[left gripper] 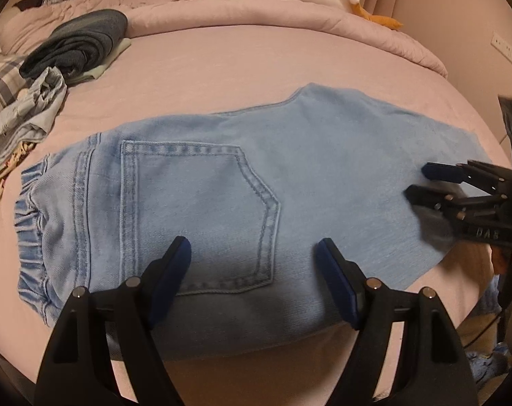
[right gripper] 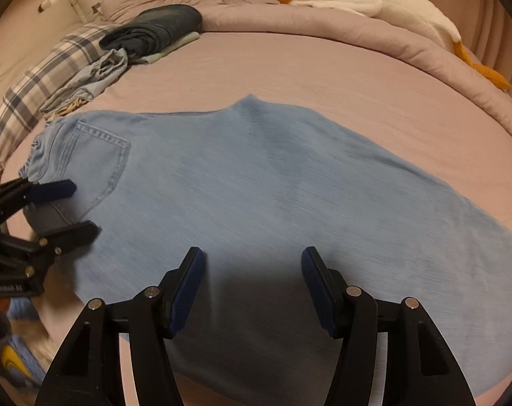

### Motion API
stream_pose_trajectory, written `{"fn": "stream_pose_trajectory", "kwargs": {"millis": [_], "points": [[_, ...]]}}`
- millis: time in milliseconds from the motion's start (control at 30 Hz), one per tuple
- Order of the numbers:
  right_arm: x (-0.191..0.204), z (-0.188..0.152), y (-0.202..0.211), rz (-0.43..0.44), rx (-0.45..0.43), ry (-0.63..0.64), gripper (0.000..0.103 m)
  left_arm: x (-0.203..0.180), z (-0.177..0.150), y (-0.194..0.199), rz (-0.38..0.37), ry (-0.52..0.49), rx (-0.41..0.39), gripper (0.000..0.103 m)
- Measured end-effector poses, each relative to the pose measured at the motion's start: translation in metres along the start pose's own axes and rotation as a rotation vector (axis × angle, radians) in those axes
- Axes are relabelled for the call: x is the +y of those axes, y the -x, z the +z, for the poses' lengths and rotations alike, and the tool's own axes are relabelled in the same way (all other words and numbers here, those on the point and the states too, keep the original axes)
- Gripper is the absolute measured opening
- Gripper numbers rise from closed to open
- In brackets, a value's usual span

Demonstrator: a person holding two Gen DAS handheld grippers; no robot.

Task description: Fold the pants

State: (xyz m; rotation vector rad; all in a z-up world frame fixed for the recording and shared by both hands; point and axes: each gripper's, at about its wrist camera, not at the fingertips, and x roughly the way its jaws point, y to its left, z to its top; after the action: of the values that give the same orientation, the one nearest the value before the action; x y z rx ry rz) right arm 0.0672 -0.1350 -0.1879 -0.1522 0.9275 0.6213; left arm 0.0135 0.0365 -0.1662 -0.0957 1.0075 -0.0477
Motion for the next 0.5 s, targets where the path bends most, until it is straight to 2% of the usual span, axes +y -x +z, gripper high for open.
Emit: {"fn": "stream_pose_trajectory", "kwargs": {"millis": [133, 333, 500], "points": [[-0.042, -0.009, 0.011, -0.056, -0.007, -0.095, 0.06, 0.002, 0.001, 0.001, -0.018, 0.019, 0.009, 0.078], [-0.118, -0.032, 0.033, -0.186, -0.042, -0.279, 0.06, -0.003, 0.005, -0.001, 0.011, 0.019, 0.026, 0.078], [-0.188, -0.056, 0.051, -0.238, -0.076, -0.437, 0.06, -0.009, 0.012, 0.002, 0.046, 0.045, 0.048, 0.077]]}}
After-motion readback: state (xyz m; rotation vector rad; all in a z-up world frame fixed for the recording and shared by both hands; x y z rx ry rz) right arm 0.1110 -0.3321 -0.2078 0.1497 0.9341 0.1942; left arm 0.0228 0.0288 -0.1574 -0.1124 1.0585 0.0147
